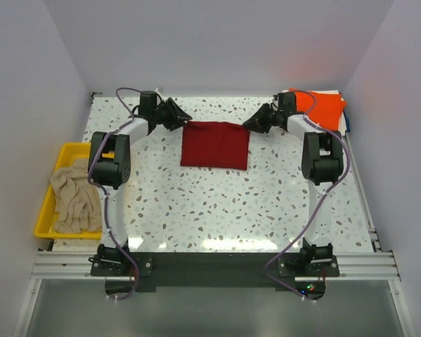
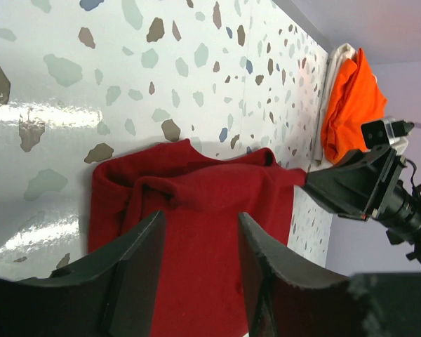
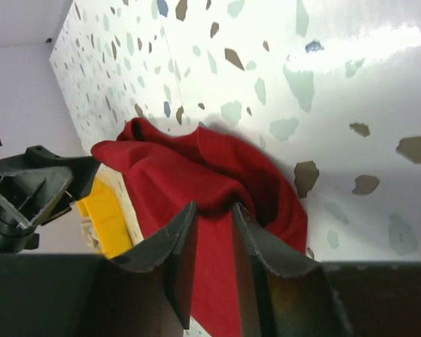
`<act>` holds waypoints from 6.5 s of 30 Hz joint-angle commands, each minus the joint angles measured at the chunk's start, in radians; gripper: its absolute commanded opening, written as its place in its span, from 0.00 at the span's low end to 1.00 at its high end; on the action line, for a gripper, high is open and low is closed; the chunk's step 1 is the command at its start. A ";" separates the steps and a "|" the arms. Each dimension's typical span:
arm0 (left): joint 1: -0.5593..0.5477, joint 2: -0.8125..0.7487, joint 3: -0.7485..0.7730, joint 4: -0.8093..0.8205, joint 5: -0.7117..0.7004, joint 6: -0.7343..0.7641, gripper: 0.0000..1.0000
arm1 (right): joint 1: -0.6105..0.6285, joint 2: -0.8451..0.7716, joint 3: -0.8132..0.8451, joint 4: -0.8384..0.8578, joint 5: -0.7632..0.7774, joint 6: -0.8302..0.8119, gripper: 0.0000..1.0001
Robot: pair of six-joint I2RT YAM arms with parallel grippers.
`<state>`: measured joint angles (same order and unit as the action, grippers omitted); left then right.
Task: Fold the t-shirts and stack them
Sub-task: Fold the tshirt, then neatly place the folded tshirt to the corner
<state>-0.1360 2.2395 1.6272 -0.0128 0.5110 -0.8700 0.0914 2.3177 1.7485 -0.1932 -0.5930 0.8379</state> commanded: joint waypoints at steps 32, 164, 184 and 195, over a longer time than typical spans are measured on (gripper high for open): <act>-0.011 0.133 0.022 0.171 -0.028 -0.001 0.01 | 0.039 0.164 0.164 0.107 -0.088 0.018 0.31; -0.356 -0.693 -0.497 -0.503 -0.516 0.534 0.19 | 0.034 -0.010 0.835 -0.440 1.230 -1.109 0.00; -0.356 -0.695 -0.504 -0.497 -0.480 0.529 0.18 | 0.007 -0.115 0.792 -0.416 1.245 -1.109 0.00; -0.356 -0.686 -0.510 -0.493 -0.471 0.526 0.18 | -0.041 -0.142 0.740 -0.388 1.245 -1.102 0.00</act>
<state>-0.4984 1.5505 1.1236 -0.5385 0.0231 -0.3550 0.0750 2.2757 2.4870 -0.6640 0.6128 -0.2520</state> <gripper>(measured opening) 0.185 0.037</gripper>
